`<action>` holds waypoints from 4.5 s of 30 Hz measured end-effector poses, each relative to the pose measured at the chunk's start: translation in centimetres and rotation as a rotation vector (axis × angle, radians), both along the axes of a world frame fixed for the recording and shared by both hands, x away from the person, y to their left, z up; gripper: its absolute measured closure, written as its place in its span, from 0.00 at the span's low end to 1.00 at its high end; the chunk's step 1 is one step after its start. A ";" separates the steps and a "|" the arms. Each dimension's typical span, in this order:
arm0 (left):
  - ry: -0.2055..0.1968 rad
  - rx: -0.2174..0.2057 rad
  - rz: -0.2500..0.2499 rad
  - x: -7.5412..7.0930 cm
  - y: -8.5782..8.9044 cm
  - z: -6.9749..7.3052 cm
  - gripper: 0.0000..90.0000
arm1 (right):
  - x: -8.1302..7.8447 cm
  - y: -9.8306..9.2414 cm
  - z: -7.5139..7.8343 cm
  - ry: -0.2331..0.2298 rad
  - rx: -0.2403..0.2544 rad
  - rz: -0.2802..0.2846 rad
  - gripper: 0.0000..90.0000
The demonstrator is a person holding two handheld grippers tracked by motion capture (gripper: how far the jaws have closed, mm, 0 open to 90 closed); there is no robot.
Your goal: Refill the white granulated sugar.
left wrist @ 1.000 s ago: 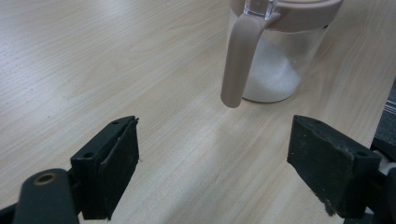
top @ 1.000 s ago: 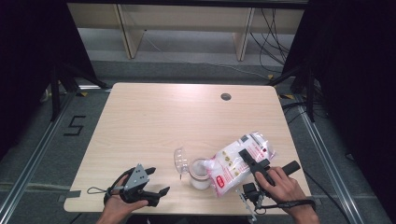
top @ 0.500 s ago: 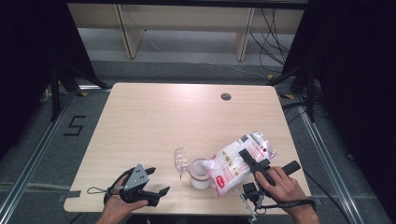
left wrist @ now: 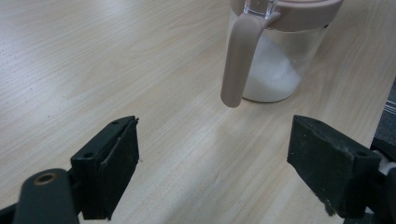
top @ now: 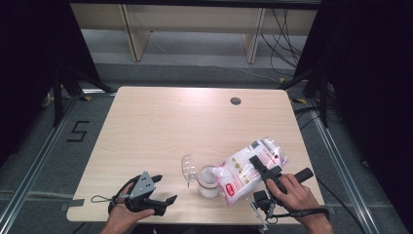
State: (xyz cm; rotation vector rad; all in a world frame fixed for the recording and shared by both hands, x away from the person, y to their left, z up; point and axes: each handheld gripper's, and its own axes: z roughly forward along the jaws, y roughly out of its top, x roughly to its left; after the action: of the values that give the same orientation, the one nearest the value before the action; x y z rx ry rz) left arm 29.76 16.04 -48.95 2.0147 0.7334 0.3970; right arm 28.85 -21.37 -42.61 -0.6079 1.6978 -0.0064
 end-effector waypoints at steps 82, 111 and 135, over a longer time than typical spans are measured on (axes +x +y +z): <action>-0.004 0.000 0.002 0.0 0.0 0.0 0.18 | -0.1 -0.2 0.3 -0.032 0.011 0.005 0.78; -0.002 -0.003 0.001 0.0 0.0 0.0 0.18 | 0.2 -0.2 0.5 0.006 0.031 0.017 0.80; -0.005 0.000 0.003 0.0 0.0 0.0 0.18 | 0.3 -0.5 0.6 0.024 0.102 0.038 0.80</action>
State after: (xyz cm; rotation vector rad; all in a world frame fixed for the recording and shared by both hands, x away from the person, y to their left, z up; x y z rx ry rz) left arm 29.76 16.08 -48.91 2.0118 0.7332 0.4040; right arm 29.16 -21.84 -42.03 -0.5658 1.6982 0.1137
